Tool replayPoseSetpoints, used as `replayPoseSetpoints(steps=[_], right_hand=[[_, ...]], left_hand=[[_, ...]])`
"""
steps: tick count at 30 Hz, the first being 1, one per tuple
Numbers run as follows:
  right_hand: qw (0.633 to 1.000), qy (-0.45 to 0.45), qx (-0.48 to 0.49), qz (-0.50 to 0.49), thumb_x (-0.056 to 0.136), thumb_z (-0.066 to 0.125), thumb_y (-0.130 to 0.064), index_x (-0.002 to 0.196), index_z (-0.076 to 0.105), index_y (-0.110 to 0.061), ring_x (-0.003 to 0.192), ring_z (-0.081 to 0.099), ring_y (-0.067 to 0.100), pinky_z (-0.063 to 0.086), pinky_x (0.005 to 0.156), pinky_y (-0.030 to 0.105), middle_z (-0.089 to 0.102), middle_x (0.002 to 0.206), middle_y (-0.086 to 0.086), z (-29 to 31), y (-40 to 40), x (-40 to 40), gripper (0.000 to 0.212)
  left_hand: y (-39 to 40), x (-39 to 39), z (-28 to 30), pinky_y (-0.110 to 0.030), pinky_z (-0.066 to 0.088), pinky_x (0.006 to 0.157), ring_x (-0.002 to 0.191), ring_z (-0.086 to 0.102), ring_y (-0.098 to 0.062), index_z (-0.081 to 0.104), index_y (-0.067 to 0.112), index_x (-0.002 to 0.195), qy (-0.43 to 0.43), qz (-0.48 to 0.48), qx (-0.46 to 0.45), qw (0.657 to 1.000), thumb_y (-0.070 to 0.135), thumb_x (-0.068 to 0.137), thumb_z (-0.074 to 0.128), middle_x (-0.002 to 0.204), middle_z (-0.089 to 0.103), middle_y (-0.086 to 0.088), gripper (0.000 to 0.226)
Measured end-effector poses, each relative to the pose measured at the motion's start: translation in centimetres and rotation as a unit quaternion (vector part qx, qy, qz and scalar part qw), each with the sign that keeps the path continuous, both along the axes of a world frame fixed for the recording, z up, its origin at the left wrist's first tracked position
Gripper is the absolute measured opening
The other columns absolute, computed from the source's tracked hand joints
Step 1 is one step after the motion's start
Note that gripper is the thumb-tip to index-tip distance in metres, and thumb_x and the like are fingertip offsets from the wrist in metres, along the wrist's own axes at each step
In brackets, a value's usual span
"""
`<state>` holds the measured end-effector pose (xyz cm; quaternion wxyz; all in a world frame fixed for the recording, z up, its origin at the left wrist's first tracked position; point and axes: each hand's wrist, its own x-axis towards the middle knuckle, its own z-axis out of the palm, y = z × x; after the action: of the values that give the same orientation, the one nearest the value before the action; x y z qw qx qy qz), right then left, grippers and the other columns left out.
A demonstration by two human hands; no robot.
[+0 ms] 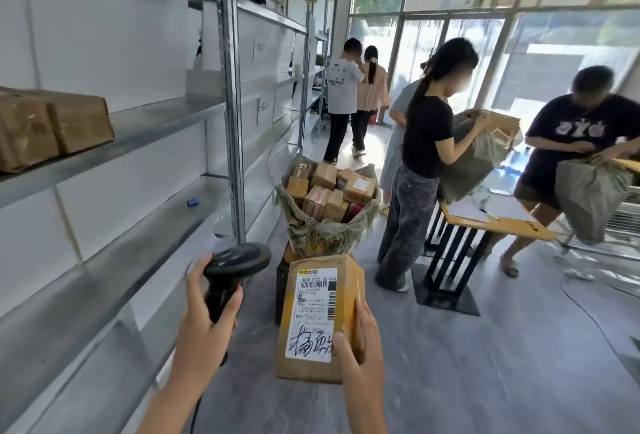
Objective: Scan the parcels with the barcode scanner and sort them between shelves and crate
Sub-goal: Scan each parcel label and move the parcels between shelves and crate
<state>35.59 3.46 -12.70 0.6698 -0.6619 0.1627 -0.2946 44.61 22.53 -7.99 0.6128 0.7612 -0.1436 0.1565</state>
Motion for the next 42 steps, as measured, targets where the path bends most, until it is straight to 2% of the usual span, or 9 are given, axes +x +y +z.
replayPoseSetpoints(steps=[5, 12, 16, 20, 22, 26, 29, 36, 42], right_hand=[[0.999, 0.006, 0.043, 0.018, 0.093, 0.066, -0.008, 0.129, 0.050, -0.049, 0.125, 0.048, -0.009, 0.051, 0.082, 0.011, 0.044, 0.146, -0.021, -0.5, -5.4, 2.3, 0.057], [0.998, 0.012, 0.060, 0.010, 0.093, 0.066, -0.006, 0.127, 0.050, -0.049, 0.126, 0.049, -0.006, 0.051, 0.080, 0.010, 0.046, 0.144, -0.021, -1.3, -10.8, 6.0, 0.057], [0.997, 0.028, 0.064, -0.017, 0.091, 0.068, -0.005, 0.127, 0.052, -0.046, 0.126, 0.053, 0.005, 0.056, 0.091, 0.027, 0.047, 0.147, -0.012, -2.8, -14.0, 9.3, 0.056], [0.996, 0.045, 0.068, -0.020, 0.091, 0.066, -0.001, 0.133, 0.050, -0.035, 0.122, 0.054, 0.003, 0.052, 0.077, 0.010, 0.047, 0.145, -0.008, -4.6, -16.5, 14.6, 0.056], [0.997, 0.054, 0.058, -0.020, 0.091, 0.067, -0.004, 0.132, 0.050, -0.039, 0.127, 0.051, 0.007, 0.051, 0.085, 0.013, 0.046, 0.148, -0.007, -5.2, -17.4, 18.1, 0.056], [0.996, 0.066, 0.057, -0.022, 0.092, 0.069, -0.011, 0.132, 0.048, -0.041, 0.131, 0.048, 0.009, 0.047, 0.101, 0.028, 0.045, 0.148, -0.009, -5.5, -18.9, 25.5, 0.054], [0.994, 0.077, 0.064, -0.034, 0.084, 0.072, -0.028, 0.127, 0.049, -0.048, 0.133, 0.048, 0.010, 0.045, 0.110, 0.041, 0.045, 0.150, -0.010, -5.7, -20.0, 30.3, 0.053], [0.989, 0.106, 0.088, -0.057, 0.091, 0.067, -0.006, 0.131, 0.050, -0.039, 0.130, 0.049, 0.012, 0.045, 0.108, 0.037, 0.047, 0.147, -0.007, -6.8, -23.8, 38.2, 0.055], [0.988, 0.106, 0.105, -0.041, 0.088, 0.071, -0.024, 0.125, 0.050, -0.057, 0.132, 0.049, 0.010, 0.046, 0.109, 0.047, 0.048, 0.146, -0.015, -7.6, -27.5, 46.9, 0.054]], left_hand=[[-5.4, 1.7, -0.4, -0.037, 0.052, 0.059, 0.057, 0.063, -0.017, 0.028, 0.057, 0.135, 0.001, 0.006, 0.025, 1.000, 0.016, 0.097, 0.062, 0.088, 0.066, -0.004, 0.065], [-11.9, 6.3, -0.4, -0.045, 0.057, 0.056, 0.059, 0.064, -0.023, 0.028, 0.053, 0.137, 0.002, -0.014, 0.043, 0.999, 0.014, 0.097, 0.062, 0.089, 0.066, -0.007, 0.066], [-15.2, 10.0, -1.6, -0.046, 0.058, 0.062, 0.060, 0.064, -0.022, 0.030, 0.050, 0.140, 0.006, -0.024, 0.031, 0.999, 0.015, 0.097, 0.063, 0.103, 0.066, 0.000, 0.065], [-17.7, 14.9, -2.7, -0.034, 0.057, 0.060, 0.059, 0.064, -0.019, 0.030, 0.062, 0.133, 0.004, -0.031, 0.027, 0.999, 0.014, 0.096, 0.063, 0.097, 0.067, -0.004, 0.069], [-18.7, 17.7, -2.6, -0.029, 0.056, 0.057, 0.061, 0.065, -0.023, 0.028, 0.070, 0.126, 0.007, -0.031, 0.017, 0.999, 0.015, 0.096, 0.062, 0.095, 0.067, -0.005, 0.071], [-20.3, 24.3, -2.0, -0.043, 0.059, 0.062, 0.063, 0.066, -0.028, 0.027, 0.074, 0.124, 0.013, -0.026, 0.002, 1.000, 0.015, 0.095, 0.063, 0.102, 0.067, -0.002, 0.074], [-21.8, 29.2, -1.9, -0.041, 0.059, 0.062, 0.064, 0.066, -0.026, 0.027, 0.076, 0.121, 0.014, -0.027, 0.002, 1.000, 0.013, 0.095, 0.063, 0.103, 0.068, -0.003, 0.077], [-26.1, 38.5, -2.7, -0.027, 0.056, 0.055, 0.059, 0.064, -0.020, 0.030, 0.057, 0.136, 0.040, -0.039, 0.001, 0.998, 0.012, 0.096, 0.062, 0.099, 0.066, -0.010, 0.068], [-30.9, 46.8, -3.9, -0.030, 0.056, 0.055, 0.059, 0.066, -0.020, 0.032, 0.063, 0.132, 0.038, -0.037, 0.004, 0.999, 0.017, 0.095, 0.063, 0.104, 0.066, -0.010, 0.067]])
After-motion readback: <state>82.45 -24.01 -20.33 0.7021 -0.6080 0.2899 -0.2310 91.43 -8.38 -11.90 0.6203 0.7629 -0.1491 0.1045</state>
